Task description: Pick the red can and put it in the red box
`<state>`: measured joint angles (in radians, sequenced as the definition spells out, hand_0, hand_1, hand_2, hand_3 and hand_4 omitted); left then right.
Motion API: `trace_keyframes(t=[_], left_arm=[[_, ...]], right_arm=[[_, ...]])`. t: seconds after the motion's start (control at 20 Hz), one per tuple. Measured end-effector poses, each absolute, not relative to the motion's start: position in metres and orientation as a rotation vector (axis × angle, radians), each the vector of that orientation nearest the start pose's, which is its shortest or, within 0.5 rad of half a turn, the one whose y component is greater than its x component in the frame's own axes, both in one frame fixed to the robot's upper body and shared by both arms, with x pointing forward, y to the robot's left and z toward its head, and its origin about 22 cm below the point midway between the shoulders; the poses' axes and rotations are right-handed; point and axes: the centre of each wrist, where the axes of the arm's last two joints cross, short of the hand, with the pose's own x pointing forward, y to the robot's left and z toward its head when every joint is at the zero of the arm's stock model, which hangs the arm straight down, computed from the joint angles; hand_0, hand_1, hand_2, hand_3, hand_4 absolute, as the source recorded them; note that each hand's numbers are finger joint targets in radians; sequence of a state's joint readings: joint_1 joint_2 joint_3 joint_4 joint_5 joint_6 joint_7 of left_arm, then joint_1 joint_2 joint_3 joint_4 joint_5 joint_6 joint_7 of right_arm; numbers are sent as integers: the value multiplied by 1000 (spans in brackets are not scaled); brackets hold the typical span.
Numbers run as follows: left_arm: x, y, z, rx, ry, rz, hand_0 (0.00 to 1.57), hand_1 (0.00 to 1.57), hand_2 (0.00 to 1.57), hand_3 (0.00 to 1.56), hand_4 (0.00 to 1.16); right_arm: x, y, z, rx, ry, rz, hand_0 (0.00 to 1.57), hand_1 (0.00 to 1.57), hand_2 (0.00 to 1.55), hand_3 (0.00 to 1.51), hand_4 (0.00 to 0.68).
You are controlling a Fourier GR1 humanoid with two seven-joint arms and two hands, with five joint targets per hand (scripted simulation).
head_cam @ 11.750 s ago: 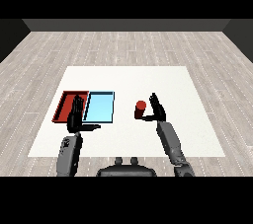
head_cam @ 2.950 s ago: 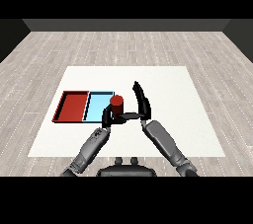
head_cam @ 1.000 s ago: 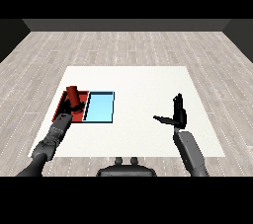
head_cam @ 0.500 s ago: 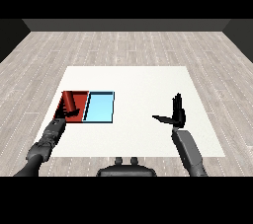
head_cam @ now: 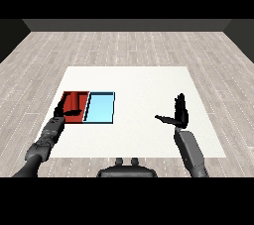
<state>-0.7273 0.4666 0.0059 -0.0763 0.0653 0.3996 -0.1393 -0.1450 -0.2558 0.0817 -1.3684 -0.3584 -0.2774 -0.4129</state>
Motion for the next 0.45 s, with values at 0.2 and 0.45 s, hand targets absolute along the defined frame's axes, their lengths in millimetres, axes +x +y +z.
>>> trace_keyframes(t=[0.2,0.45], left_arm=[[352,384,-30,742,-1171,55,1360,1360,1247,0,0],[361,374,-19,573,-1453,80,0,0,0,0,0]], right_arm=[[276,-261,2,-113,-1898,-186,0,0,0,0,0],[278,-253,7,-63,-1925,-151,0,0,0,0,0]])
